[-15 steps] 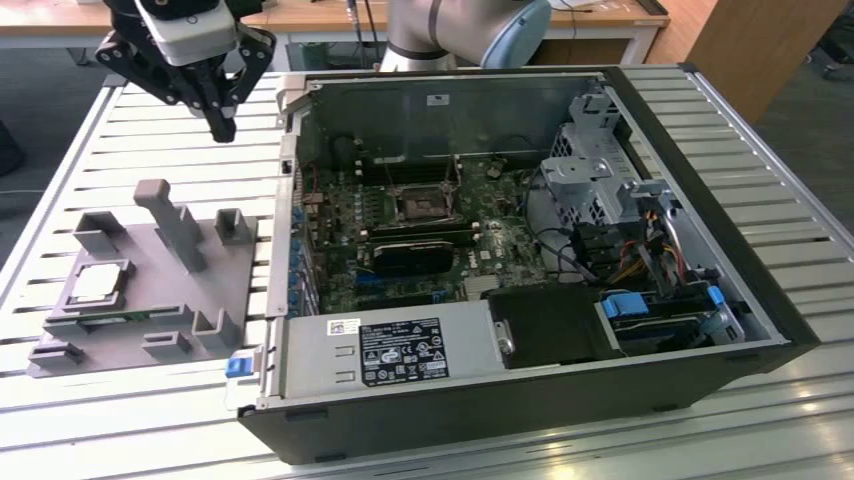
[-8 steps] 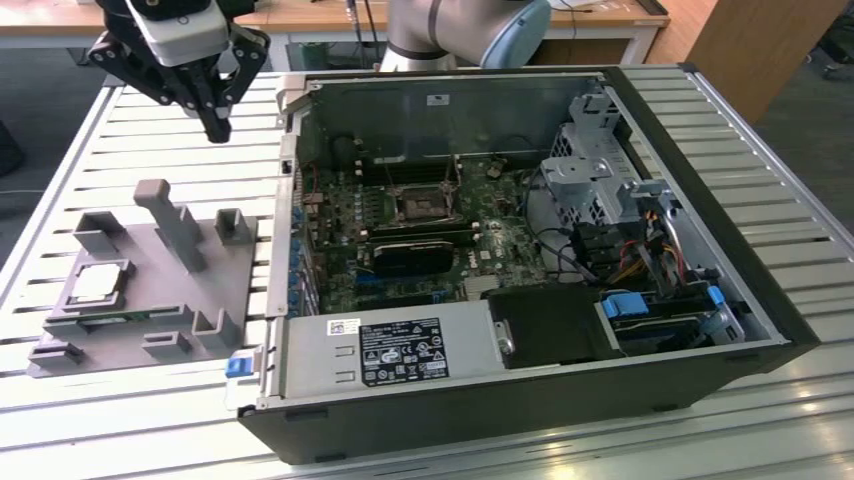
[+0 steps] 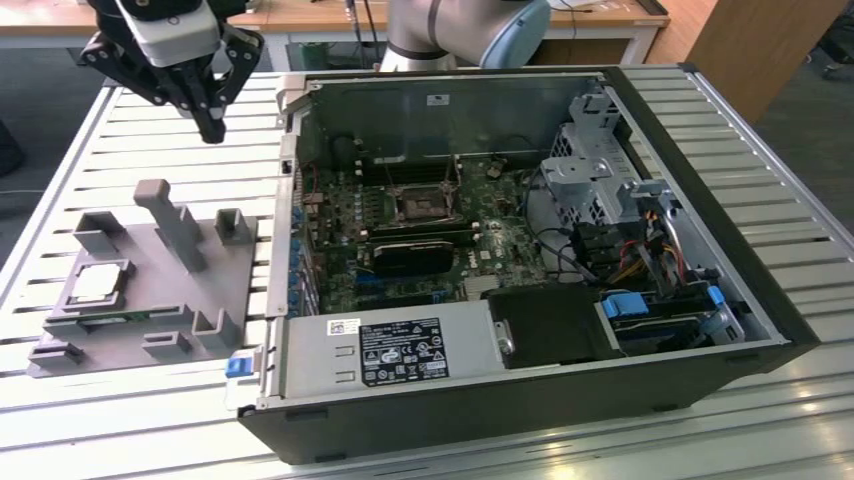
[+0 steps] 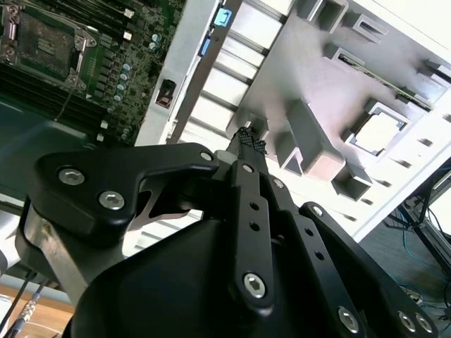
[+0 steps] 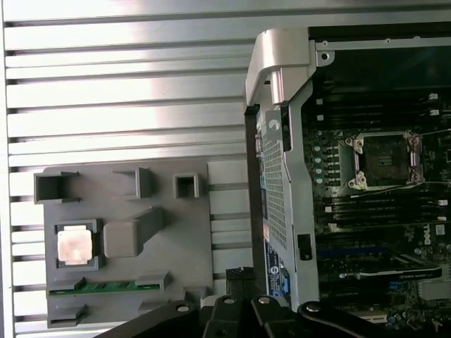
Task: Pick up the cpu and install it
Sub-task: 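Reach for the cpu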
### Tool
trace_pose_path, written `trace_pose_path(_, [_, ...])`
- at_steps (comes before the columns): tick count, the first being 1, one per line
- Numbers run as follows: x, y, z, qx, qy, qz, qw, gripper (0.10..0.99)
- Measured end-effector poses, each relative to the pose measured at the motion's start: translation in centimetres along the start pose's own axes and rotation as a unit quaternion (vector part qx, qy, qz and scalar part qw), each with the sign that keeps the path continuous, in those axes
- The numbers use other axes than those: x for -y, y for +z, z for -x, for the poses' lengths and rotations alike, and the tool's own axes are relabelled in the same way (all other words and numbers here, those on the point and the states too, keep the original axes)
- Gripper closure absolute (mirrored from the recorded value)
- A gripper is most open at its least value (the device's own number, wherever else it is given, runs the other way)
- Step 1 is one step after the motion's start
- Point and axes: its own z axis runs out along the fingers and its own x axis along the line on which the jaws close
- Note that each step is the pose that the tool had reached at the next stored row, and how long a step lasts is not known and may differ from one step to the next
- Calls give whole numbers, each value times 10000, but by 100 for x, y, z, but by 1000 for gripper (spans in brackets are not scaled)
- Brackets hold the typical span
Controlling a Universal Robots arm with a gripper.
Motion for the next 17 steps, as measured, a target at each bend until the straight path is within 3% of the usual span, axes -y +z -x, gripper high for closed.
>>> trace_pose_path(17, [7,2,-88,0,0,0,10000,980])
